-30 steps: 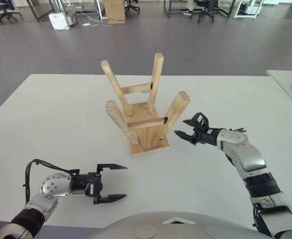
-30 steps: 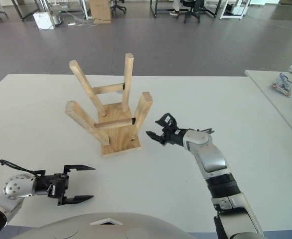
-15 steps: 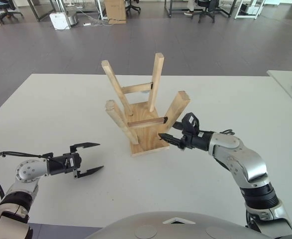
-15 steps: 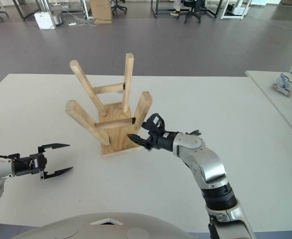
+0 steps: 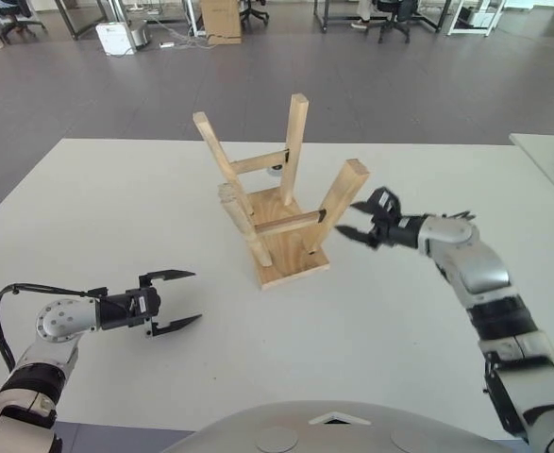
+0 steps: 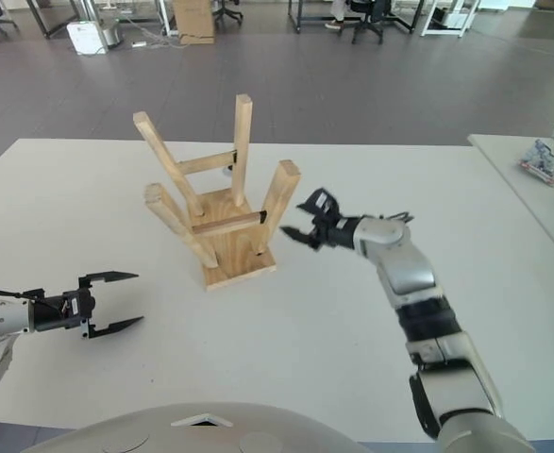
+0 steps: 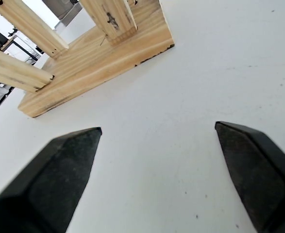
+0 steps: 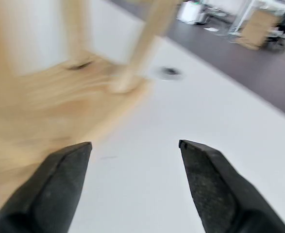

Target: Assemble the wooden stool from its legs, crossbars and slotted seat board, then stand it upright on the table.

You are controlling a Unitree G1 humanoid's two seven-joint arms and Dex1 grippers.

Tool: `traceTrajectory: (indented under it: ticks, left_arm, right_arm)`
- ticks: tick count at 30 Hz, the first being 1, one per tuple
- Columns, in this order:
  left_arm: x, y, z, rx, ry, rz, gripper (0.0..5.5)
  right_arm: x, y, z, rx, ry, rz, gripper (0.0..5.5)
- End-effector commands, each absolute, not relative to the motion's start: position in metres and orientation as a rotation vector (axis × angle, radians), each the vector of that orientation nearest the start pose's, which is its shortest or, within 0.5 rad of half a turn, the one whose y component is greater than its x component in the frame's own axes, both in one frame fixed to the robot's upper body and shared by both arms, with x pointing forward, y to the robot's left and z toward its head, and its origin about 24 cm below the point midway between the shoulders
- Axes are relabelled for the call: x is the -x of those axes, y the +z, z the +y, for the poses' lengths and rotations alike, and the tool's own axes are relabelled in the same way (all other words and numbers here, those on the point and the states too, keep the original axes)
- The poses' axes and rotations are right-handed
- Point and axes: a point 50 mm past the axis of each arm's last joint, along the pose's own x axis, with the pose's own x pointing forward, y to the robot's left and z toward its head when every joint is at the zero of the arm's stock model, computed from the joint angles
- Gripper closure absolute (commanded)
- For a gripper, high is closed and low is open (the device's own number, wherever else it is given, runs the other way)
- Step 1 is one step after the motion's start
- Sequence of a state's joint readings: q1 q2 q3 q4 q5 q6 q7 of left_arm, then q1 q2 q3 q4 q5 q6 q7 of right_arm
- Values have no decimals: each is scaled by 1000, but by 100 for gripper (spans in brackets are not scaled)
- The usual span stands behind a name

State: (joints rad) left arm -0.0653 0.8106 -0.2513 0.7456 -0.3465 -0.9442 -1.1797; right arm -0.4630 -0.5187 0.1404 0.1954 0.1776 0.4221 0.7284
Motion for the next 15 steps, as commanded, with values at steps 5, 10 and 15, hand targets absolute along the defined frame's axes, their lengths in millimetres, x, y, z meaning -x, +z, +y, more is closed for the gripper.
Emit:
traceTrajectory:
  ticks: [5,10,15]
  left_arm:
    - [-171,-10,288,-591,-1271,348,119]
    - [-194,-4,283,-632,-1248,307,119]
    - [-193,-9,282,-629,-1247,312,119]
  right_arm:
    - [-291,70,-178,215,882,465,214]
    - [-272,64,-151,60,943,470,214]
    - [-269,68,-130,-59,905,441,214]
